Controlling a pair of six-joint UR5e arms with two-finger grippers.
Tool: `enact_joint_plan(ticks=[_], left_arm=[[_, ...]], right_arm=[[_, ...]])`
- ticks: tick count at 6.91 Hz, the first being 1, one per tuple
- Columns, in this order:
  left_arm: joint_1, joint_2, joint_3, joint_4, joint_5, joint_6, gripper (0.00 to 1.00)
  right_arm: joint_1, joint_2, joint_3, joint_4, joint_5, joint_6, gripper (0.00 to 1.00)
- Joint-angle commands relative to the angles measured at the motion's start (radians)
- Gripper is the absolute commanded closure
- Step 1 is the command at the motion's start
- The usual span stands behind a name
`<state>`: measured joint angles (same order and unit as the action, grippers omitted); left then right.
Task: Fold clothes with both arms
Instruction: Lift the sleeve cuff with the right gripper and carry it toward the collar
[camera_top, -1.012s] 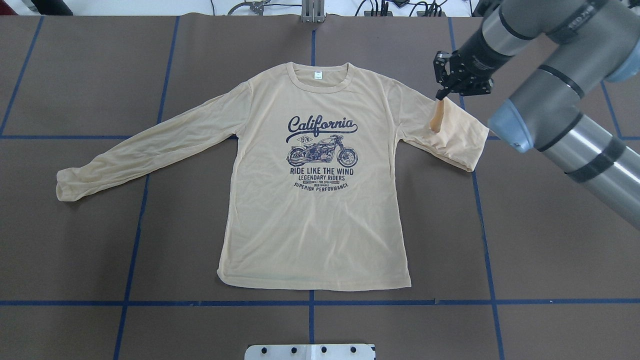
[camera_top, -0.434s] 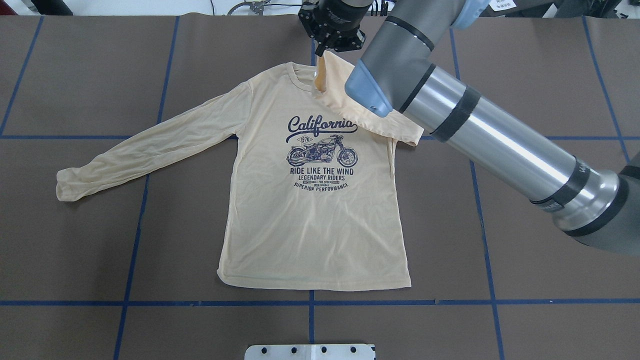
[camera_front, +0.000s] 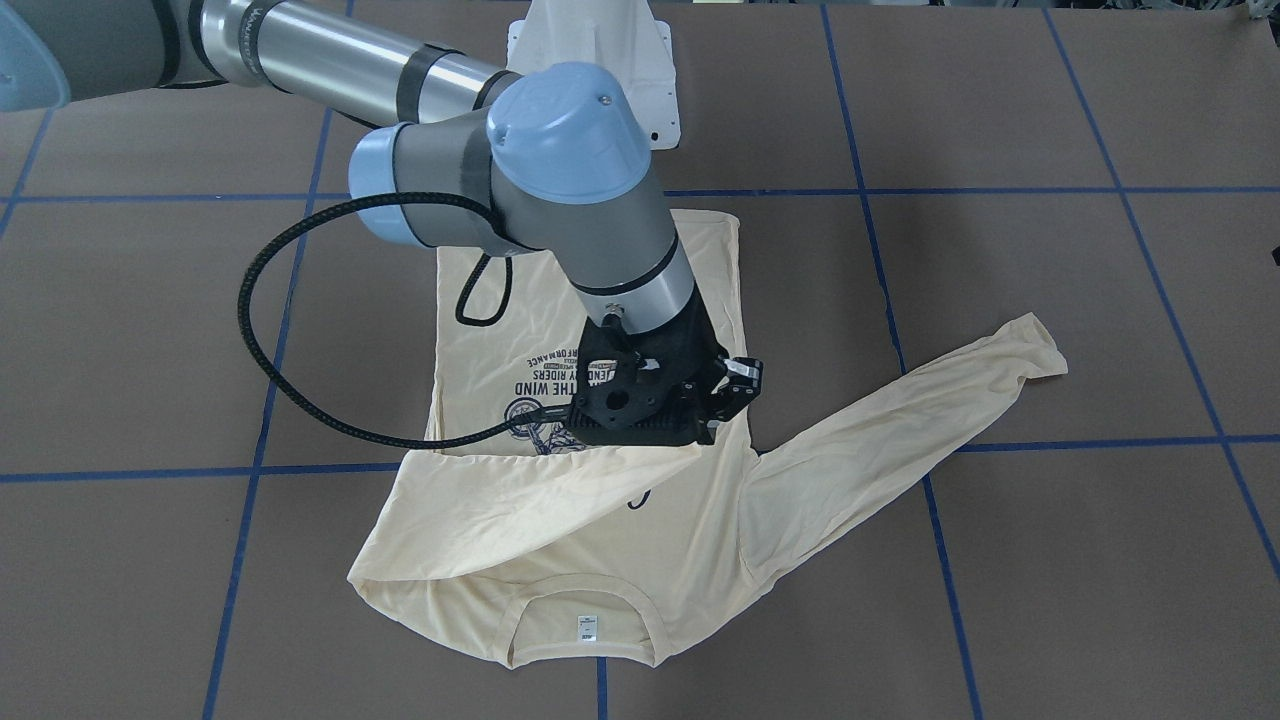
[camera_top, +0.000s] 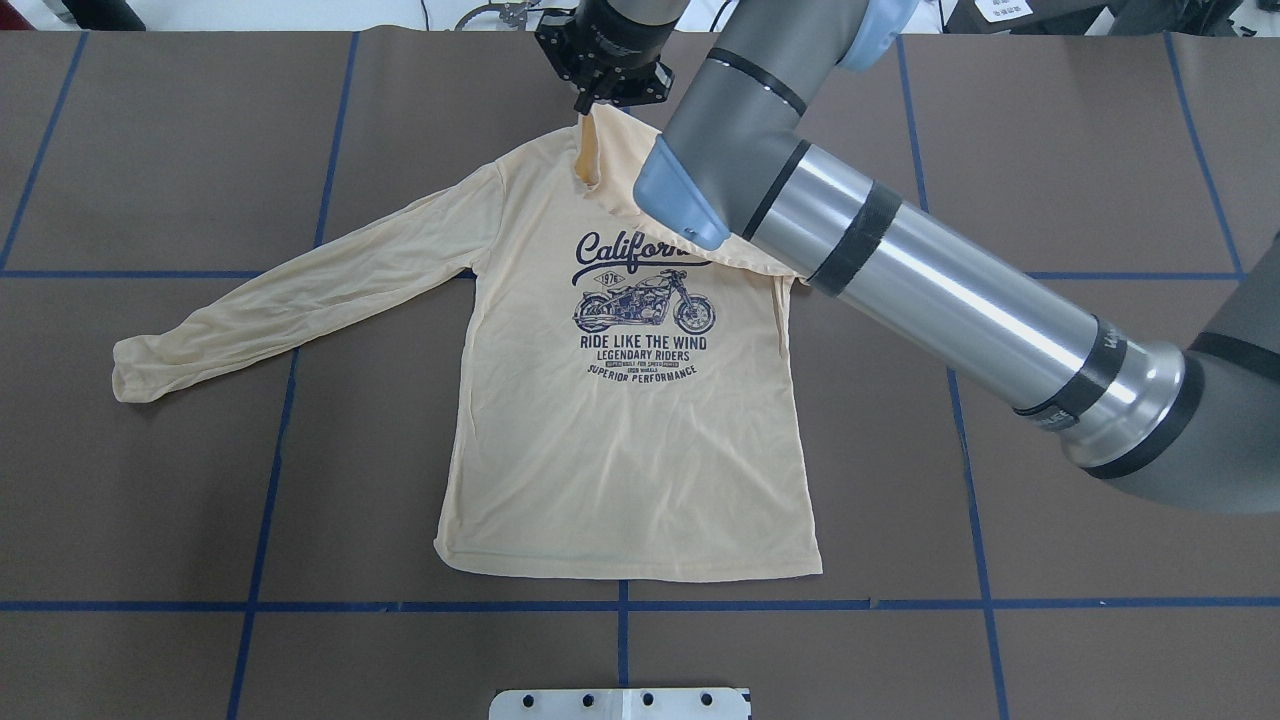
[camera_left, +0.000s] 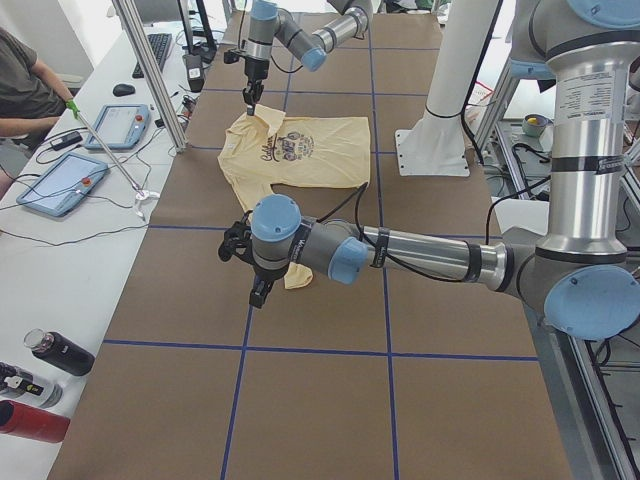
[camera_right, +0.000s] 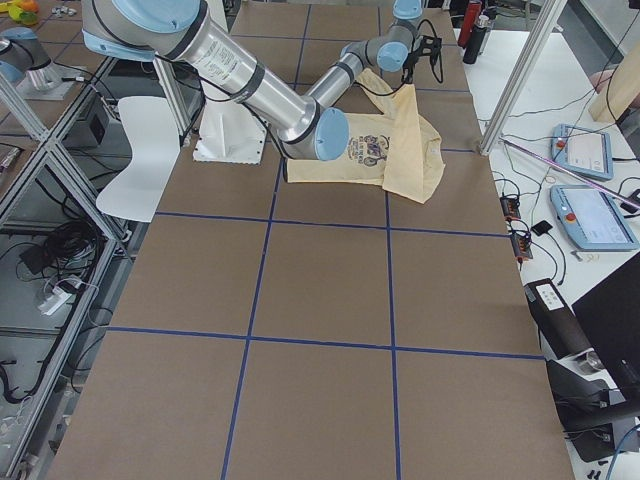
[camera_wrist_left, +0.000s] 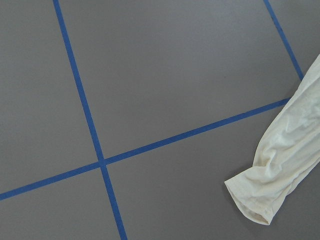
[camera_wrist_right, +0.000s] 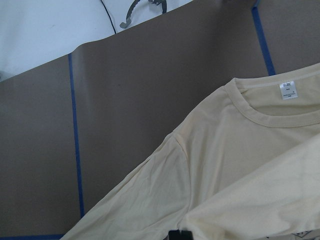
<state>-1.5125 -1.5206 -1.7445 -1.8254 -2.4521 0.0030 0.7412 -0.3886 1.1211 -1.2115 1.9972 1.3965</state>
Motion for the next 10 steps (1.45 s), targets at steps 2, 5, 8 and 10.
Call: enact_joint_plan(ticks=[2, 5, 8, 10], left_arm=[[0.002, 0.000, 0.000, 0.000, -0.001, -0.002, 0.00], [0.000, 0.000, -0.004, 0.000, -0.001, -0.002, 0.00], [0.002, -0.004, -0.018, 0.000, -0.002, -0.002, 0.00], [0.026, -0.035, -0.020, -0.059, -0.001, -0.157, 0.01]], right_arm=[[-0.083, 0.030, -0.032, 0.009, -0.058, -0.025, 1.00], [-0.098, 0.037, -0.043, 0.012, -0.105, -0.025, 0.50], [-0.103, 0.059, -0.055, 0.021, -0.109, -0.011, 0.01], [-0.054, 0.013, 0.020, 0.009, -0.007, 0.071, 0.01]])
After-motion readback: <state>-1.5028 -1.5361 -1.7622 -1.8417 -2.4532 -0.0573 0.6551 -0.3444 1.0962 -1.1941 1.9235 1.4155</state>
